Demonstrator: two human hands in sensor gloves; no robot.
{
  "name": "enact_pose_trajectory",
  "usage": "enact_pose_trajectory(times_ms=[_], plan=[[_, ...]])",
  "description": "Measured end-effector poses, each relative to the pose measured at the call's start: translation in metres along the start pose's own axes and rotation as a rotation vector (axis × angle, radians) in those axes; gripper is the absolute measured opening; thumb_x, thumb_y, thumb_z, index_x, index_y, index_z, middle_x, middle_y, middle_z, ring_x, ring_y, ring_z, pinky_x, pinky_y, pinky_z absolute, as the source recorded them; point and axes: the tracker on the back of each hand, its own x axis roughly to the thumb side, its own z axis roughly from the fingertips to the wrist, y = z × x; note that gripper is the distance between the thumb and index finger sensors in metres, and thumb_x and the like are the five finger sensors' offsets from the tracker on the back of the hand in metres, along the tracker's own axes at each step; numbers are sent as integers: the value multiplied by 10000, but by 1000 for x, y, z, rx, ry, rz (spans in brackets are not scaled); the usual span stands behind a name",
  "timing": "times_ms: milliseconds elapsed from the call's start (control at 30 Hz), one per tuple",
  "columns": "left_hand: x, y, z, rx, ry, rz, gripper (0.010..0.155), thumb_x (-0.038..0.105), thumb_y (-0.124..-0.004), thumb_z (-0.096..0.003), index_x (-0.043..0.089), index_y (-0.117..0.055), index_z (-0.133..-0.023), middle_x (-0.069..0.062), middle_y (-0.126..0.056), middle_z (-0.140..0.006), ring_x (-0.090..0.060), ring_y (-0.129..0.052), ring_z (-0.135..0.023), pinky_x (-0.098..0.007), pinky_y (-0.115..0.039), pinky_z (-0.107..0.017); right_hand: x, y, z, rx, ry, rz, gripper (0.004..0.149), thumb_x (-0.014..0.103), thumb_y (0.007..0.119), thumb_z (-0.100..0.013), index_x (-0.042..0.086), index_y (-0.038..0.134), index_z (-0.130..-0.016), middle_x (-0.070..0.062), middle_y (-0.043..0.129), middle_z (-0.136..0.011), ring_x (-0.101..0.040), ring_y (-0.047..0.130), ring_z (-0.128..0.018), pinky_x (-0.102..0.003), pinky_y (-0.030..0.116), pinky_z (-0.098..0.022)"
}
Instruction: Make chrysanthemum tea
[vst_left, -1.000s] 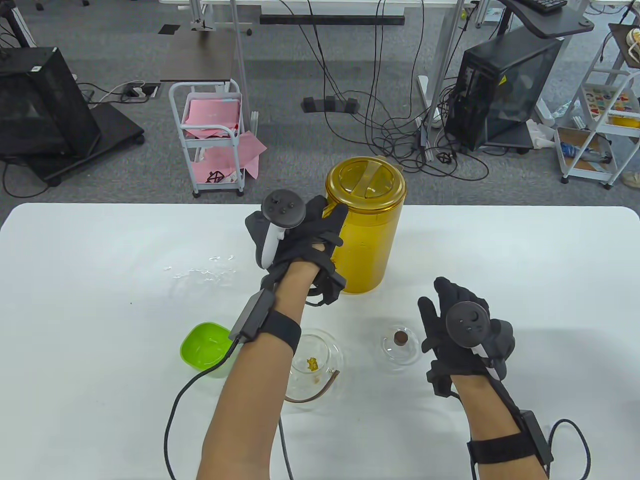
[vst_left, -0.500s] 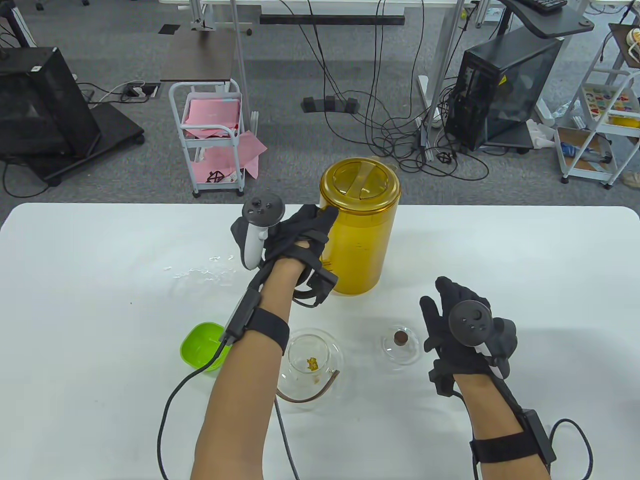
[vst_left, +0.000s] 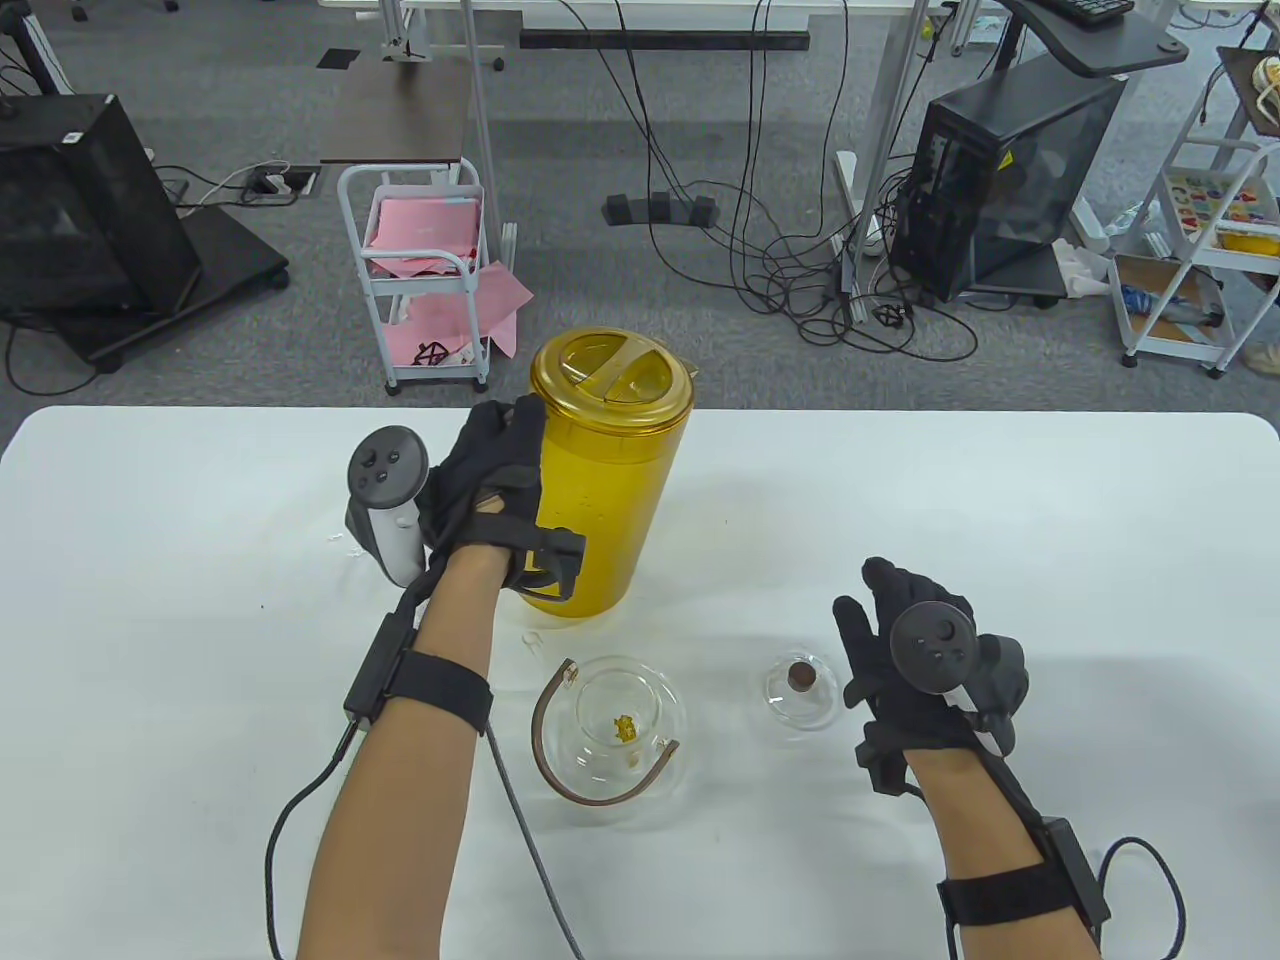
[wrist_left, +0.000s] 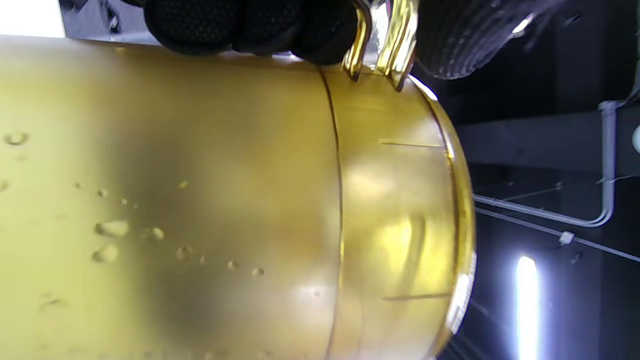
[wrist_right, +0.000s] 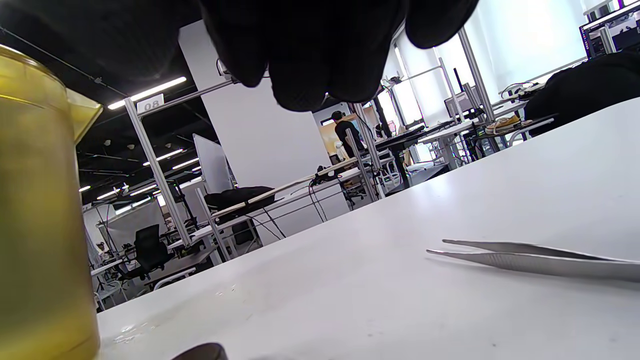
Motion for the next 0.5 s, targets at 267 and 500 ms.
enact_pose_trajectory(times_ms=[267,500], plan=[[20,54,37,305,-243,-1,651,769,-796,-467,164,-858,-700,-132,-874,-655,-416,-796,-596,-692,-529,-658,5,4,2,13,-36,15,619,591,675,-555,268,613,-1080,-29,676,-1067,-358,701,-1044,-651,487,-758],[48,71,82,396,-467,-119,584,735,-839,-481,171,-926,-605,-120,-940,-555,-402,-856,-514,-681,-592,-628,9,9,3,31,-63,22,622,592,675,-554,269,611,-1082,-28,672,-1071,-358,699,-1046,-652,487,-757]])
